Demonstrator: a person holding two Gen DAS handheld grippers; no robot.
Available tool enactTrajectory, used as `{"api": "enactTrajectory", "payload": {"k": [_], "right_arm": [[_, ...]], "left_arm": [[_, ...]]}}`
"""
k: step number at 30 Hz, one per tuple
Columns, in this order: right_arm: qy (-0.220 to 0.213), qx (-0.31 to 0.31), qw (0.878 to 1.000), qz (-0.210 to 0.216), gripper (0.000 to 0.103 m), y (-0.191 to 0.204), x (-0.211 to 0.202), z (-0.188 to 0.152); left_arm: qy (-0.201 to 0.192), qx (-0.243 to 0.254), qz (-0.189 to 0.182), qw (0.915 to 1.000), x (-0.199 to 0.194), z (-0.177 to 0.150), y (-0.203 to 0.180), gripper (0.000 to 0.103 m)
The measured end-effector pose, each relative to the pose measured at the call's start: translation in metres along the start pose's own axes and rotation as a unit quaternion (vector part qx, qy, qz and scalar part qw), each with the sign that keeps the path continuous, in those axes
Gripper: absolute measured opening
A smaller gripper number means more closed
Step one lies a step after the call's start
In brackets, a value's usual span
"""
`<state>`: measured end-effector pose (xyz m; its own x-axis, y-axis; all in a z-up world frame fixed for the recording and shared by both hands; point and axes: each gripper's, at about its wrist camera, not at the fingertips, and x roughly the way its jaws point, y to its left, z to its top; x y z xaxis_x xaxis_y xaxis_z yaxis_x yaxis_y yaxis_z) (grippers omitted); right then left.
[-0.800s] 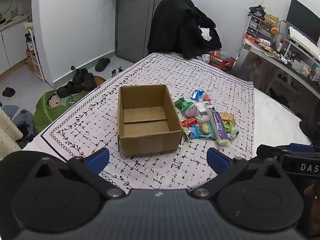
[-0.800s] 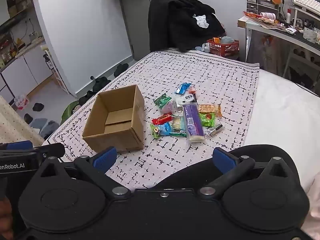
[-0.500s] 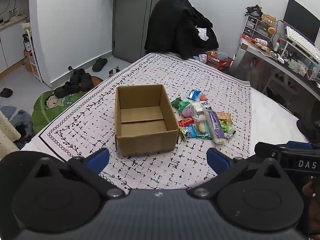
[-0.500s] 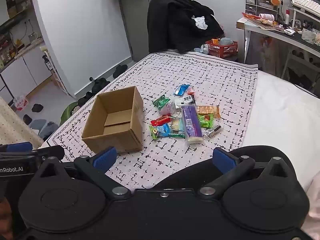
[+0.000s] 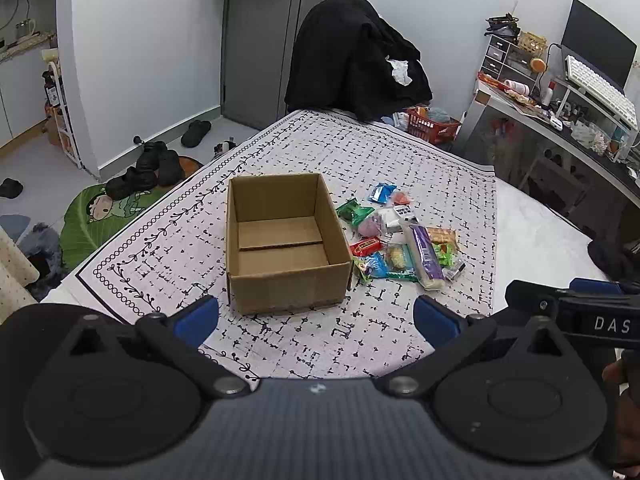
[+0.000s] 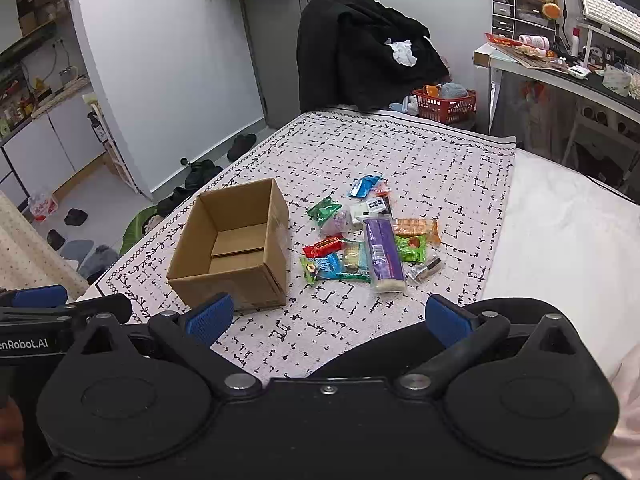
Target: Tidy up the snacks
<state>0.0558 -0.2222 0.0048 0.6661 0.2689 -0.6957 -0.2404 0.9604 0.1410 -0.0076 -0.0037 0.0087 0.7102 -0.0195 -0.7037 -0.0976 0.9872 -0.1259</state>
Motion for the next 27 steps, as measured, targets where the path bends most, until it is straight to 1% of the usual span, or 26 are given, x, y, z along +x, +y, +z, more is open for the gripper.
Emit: {"api": "enactTrajectory", "payload": {"k": [27], "right_arm": [[-0.007,0.005,1.0,-0.007,0.103,-0.0081,-0.0055,0.0024]], "left_arm": [[-0.005,0.005,-0.008,0.9999,-0.0049,-0.0028,-0.0087,0.103]]}}
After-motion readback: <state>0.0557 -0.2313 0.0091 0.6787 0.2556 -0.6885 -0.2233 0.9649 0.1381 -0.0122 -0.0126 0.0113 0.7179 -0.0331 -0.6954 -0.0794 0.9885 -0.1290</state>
